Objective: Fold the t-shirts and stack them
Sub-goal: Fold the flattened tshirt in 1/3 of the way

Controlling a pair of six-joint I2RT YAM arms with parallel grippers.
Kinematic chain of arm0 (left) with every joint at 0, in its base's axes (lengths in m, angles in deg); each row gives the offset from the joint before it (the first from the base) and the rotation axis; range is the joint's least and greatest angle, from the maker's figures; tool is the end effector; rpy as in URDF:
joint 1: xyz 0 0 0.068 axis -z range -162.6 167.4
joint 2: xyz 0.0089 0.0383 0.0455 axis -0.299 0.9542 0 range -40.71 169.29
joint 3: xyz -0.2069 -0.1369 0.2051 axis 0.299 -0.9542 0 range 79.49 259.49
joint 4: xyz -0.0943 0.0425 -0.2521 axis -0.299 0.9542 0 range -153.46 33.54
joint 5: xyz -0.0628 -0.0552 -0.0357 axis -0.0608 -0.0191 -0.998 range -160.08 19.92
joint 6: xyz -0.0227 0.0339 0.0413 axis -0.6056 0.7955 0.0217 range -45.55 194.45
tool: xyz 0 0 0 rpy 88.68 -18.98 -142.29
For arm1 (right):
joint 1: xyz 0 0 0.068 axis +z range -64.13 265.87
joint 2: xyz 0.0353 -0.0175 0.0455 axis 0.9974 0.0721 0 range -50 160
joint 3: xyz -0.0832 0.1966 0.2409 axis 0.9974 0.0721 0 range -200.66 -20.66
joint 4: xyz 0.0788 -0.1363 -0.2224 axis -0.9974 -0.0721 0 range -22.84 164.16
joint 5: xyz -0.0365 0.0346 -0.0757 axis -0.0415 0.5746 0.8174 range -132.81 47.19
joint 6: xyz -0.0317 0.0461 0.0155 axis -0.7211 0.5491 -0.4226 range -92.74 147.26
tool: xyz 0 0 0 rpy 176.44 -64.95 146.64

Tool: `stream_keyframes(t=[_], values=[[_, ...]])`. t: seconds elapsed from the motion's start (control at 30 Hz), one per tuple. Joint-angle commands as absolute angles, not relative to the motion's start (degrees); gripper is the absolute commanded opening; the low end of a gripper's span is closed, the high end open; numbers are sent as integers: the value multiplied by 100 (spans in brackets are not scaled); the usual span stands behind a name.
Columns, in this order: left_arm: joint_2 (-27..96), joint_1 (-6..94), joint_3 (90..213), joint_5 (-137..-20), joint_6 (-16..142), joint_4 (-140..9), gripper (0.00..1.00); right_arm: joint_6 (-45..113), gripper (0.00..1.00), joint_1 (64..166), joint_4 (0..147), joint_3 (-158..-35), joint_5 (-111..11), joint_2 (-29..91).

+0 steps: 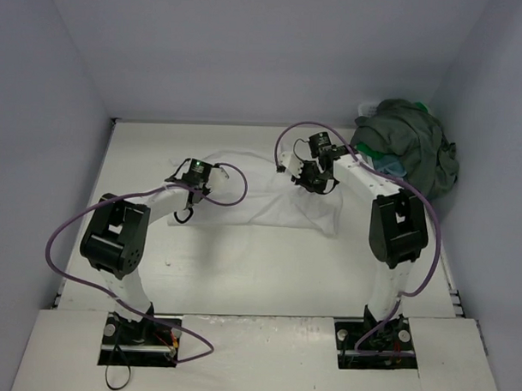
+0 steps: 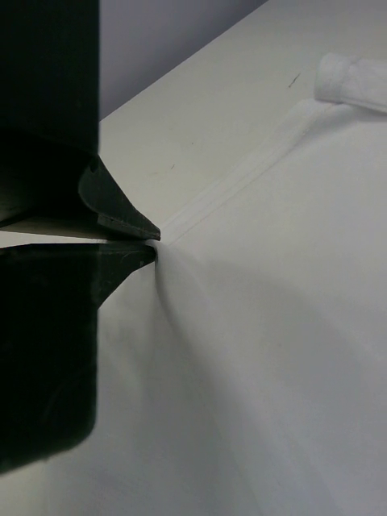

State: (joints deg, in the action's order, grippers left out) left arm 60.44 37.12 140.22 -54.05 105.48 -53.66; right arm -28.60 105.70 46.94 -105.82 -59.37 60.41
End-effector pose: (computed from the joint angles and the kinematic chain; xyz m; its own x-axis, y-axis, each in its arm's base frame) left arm 0.3692 -0.1201 0.2137 -0.5384 0.7193 -0.4389 0.5082 0.6927 0.5118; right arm 0.4257 0.1662 0.2626 -0.0144 -0.8485 -0.5290 -0.8916 0.2503 -0.3773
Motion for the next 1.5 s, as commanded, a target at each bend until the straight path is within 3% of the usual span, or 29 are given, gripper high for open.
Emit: stream_keyframes(t=[0.0,0.93,1.13,1.27,1.47], values=[[5993,3630,14452,-5092,10530,-5678,0,-2961,5,10494,4691,-10960,-5802,6179],[6836,3383,15059,-4486,10478,-6258,0,-2688,5,10450,4770,-12086,-5766,7269],[7267,3383,15243,-4363,10504,-6478,1,-2504,14,10441,4867,-12068,-5697,7453],[7539,3383,15358,-4284,10460,-6487,27,-2223,34,10450,5060,-12068,-5390,7577],[7593,3348,15314,-4117,10636,-6786,42,-1748,46,10467,5517,-11752,-5012,7358]])
